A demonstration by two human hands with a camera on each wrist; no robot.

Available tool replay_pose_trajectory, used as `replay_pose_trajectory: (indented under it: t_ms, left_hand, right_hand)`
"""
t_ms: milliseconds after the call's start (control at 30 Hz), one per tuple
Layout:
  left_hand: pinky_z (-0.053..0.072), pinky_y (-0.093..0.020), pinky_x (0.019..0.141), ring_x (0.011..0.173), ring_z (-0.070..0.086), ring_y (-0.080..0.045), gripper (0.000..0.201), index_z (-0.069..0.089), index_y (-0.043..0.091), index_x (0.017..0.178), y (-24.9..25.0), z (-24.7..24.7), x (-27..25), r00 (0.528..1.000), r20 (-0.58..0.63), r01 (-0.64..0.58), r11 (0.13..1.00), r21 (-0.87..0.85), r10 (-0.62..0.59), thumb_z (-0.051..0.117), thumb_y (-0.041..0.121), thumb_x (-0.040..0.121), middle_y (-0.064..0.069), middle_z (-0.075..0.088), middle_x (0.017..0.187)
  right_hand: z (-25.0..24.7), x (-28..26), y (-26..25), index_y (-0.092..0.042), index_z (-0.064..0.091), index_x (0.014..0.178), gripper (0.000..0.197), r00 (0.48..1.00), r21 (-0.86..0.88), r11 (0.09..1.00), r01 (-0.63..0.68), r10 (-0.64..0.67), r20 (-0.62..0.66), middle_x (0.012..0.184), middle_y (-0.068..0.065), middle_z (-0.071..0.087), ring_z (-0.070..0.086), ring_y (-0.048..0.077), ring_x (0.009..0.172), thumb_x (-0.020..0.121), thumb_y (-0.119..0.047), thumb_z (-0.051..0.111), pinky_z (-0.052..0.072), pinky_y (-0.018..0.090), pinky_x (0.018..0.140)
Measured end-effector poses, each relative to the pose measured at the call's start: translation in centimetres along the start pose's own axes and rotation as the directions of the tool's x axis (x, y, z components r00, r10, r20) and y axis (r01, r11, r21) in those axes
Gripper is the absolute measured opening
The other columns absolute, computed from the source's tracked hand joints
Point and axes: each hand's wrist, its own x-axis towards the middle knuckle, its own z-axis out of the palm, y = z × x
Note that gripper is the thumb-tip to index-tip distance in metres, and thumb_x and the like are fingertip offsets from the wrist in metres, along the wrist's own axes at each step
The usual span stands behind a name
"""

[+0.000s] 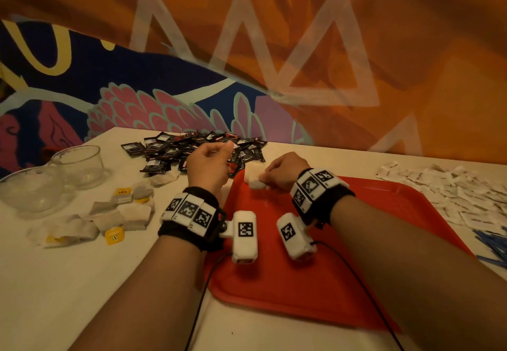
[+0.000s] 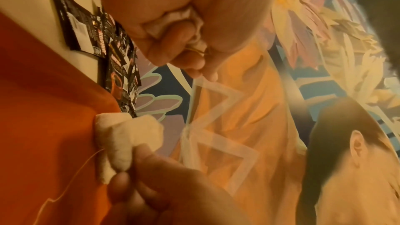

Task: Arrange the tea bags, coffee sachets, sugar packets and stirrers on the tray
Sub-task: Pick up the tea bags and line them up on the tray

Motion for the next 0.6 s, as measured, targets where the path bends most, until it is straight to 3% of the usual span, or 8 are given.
replay_pose_trajectory:
  t_ms: [100,200,300,433,600]
  left_hand:
    - [0.036,-0.022,0.044,0.053,0.051,-0.008,0.008,0.067,0.021,0.091,0.0,-0.2,0.1,1.0,-0.01,0.027,1.0,-0.01,-0.028,0.07,0.028,0.093,-0.001,0.066,0.087]
    - [0.038,-0.021,0.046,0.054,0.051,-0.008,0.006,0.066,0.022,0.091,0.1,-0.1,0.2,0.999,-0.009,0.034,0.999,-0.003,-0.034,0.07,0.027,0.093,0.001,0.065,0.088]
    - [0.037,-0.02,0.045,0.054,0.051,-0.008,0.007,0.066,0.021,0.089,0.1,-0.1,0.2,0.999,-0.006,0.032,0.999,-0.006,-0.032,0.069,0.025,0.093,0.001,0.064,0.087]
    - [0.037,-0.019,0.046,0.055,0.05,-0.008,0.007,0.066,0.02,0.088,0.0,-0.1,0.2,0.999,-0.005,0.043,0.999,-0.006,-0.043,0.069,0.024,0.093,0.001,0.063,0.085]
    - [0.038,-0.02,0.048,0.054,0.05,-0.007,0.007,0.066,0.021,0.089,0.0,-0.1,0.1,0.999,-0.005,0.042,0.999,0.004,-0.042,0.069,0.024,0.094,0.004,0.061,0.081]
  right_hand:
    - [1.2,1.2,-0.2,-0.014,0.076,0.101,0.032,0.997,-0.143,0.987,-0.073,0.068,-0.038,0.097,0.005,0.075,0.068,0.02,0.096,0.077,-0.033,0.082,0.057,0.033,0.087]
    - [1.8,2.1,-0.7,-0.011,0.074,0.097,0.026,0.993,-0.121,0.985,-0.119,0.117,-0.025,0.085,0.004,0.076,0.07,0.016,0.077,0.08,-0.029,0.08,0.058,0.029,0.074]
    - [2.4,2.7,-1.2,-0.01,0.071,0.091,0.02,0.987,-0.115,0.98,-0.162,0.164,0.005,0.072,0.003,0.075,0.071,0.015,0.065,0.082,-0.025,0.079,0.061,0.034,0.076]
    - [3.0,3.4,-1.4,-0.012,0.065,0.086,0.027,0.992,-0.197,0.972,-0.125,0.123,-0.022,0.086,0.007,0.075,0.073,0.024,0.082,0.075,-0.031,0.081,0.06,0.042,0.081]
    - [3.2,3.3,-1.3,-0.014,0.059,0.089,0.028,0.995,-0.313,0.945,-0.097,0.094,-0.025,0.099,0.007,0.072,0.071,0.024,0.09,0.08,-0.033,0.077,0.058,0.04,0.085]
